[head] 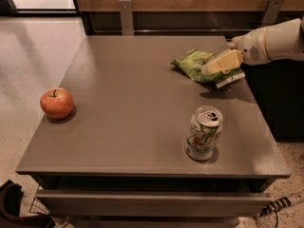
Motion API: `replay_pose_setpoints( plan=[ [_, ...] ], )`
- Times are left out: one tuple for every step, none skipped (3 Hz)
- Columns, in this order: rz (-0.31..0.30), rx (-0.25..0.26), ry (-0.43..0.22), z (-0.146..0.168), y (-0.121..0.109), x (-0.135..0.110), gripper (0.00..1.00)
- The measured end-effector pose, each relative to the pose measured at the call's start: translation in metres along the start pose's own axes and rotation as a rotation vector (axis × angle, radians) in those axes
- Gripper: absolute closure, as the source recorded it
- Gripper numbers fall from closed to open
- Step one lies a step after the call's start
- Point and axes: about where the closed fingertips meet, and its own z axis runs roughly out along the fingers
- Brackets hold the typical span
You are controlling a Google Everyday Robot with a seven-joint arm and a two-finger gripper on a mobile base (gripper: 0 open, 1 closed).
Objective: Move green jalapeno chip bag near apple
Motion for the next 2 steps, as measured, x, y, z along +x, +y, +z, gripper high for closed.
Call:
replay_pose_setpoints(
  plan=[
    [0.040, -0.032, 0.003, 0.034, -0.006, 0.018, 0.00],
    [0.056, -0.053, -0.014, 0.059, -0.011, 0.030, 0.00]
  ],
)
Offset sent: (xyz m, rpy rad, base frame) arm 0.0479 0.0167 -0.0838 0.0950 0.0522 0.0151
